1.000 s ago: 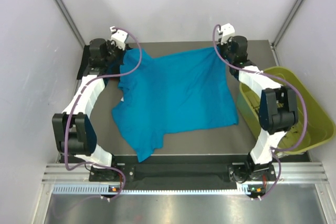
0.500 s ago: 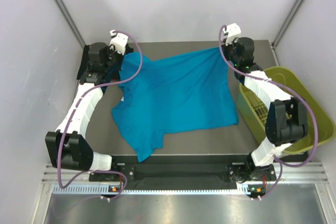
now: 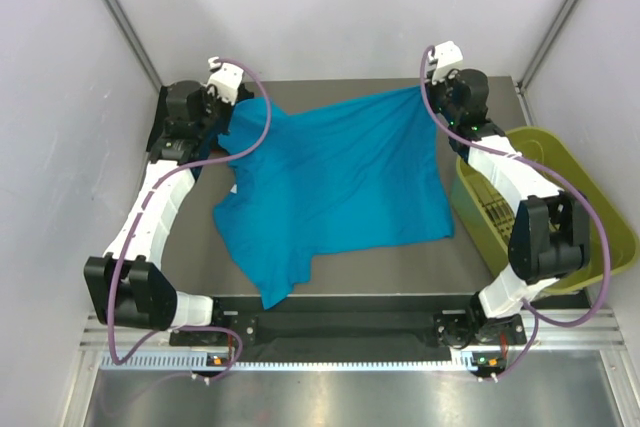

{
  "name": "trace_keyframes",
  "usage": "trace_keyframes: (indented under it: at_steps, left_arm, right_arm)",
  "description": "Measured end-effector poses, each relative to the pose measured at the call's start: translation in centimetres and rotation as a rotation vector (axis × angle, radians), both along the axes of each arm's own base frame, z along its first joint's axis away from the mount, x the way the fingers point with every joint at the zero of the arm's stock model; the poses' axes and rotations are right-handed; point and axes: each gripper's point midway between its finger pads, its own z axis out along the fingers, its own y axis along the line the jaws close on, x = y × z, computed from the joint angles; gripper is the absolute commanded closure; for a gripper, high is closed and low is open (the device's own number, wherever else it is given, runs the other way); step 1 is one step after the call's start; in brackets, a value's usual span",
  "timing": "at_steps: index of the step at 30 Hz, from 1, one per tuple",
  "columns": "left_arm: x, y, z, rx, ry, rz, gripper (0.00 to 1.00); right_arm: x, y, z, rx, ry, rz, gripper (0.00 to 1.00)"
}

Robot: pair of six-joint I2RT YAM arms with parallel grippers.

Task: Fold and stack the t-shirts
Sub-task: Flatten the tshirt out

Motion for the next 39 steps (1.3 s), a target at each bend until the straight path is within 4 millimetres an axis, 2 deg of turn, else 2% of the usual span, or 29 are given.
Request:
trace_keyframes:
  at_steps: [6, 8, 10, 11, 13, 15, 17, 19, 21, 23, 24, 28, 31, 33, 35, 36, 37, 39]
  left_arm:
    - [-0.6, 1.4, 0.7, 0.020, -0.012, 0.071, 1.00]
    - [-1.1, 1.8, 2.0, 0.021, -0.042, 0.094, 1.00]
    - [-1.9, 2.1, 4.1, 0.013, -0.091, 0.105, 1.00]
    - [-2.3, 2.0, 5.5, 0.004, -0.123, 0.102, 1.00]
    - [-3.3, 1.6, 9.0, -0.020, -0.201, 0.075, 1.00]
    - [-4.4, 0.9, 12.8, -0.047, -0.278, 0.034, 1.00]
    - [-5.7, 0.1, 16.6, -0.083, -0.349, -0.009, 1.00]
    - [-6.9, -0.8, 18.8, -0.116, -0.380, -0.060, 1.00]
    - [-7.8, -2.0, 19.0, -0.153, -0.356, -0.121, 1.00]
    - [-8.2, -2.9, 17.7, -0.185, -0.296, -0.164, 1.00]
    - [-8.3, -3.4, 16.7, -0.205, -0.260, -0.182, 1.00]
    - [-7.2, -4.6, 9.8, -0.321, -0.038, -0.184, 1.00]
    - [-5.5, -5.2, 3.2, -0.414, 0.171, -0.138, 1.00]
    - [-4.8, -5.6, -2.4, -0.474, 0.330, -0.099, 1.00]
    - [-4.9, -5.7, -7.8, -0.518, 0.481, -0.049, 0.99]
    - [-5.3, -5.6, -10.5, -0.532, 0.558, -0.018, 0.97]
    - [-5.6, -5.5, -13.2, -0.544, 0.633, 0.018, 0.93]
    - [-6.1, -5.0, -16.8, -0.549, 0.740, 0.088, 0.84]
  right_arm:
    - [-0.3, 0.1, -0.7, -0.005, 0.036, 0.002, 1.00]
    - [-0.7, 0.2, -0.6, -0.004, 0.054, 0.005, 1.00]
    - [-1.7, 0.3, 0.5, 0.002, 0.056, 0.006, 1.00]
    - [-2.3, 0.4, 1.4, 0.008, 0.045, 0.008, 1.00]
    - [-3.9, 0.4, 4.7, 0.032, -0.014, 0.015, 1.00]
    - [-6.0, 0.3, 9.1, 0.070, -0.103, 0.023, 1.00]
    - [-8.1, 0.3, 12.7, 0.104, -0.173, 0.039, 1.00]
    - [-10.2, 0.2, 15.7, 0.137, -0.231, 0.054, 1.00]
    - [-11.7, 0.2, 16.9, 0.156, -0.247, 0.069, 1.00]
    - [-12.5, 0.2, 16.7, 0.164, -0.232, 0.076, 1.00]
    - [-12.6, 0.3, 15.8, 0.162, -0.206, 0.078, 1.00]
    - [-12.3, 0.7, 10.7, 0.163, -0.057, 0.077, 1.00]
    - [-11.7, 1.4, 5.8, 0.169, 0.090, 0.078, 1.00]
    - [-11.4, 1.7, 2.5, 0.167, 0.181, 0.072, 1.00]
    - [-11.1, 1.8, -0.9, 0.162, 0.276, 0.057, 1.00]
    - [-11.0, 2.0, -1.8, 0.163, 0.301, 0.053, 1.00]
    - [-10.8, 2.0, -3.4, 0.160, 0.349, 0.040, 1.00]
    - [-10.4, 2.2, -5.6, 0.160, 0.409, 0.025, 1.00]
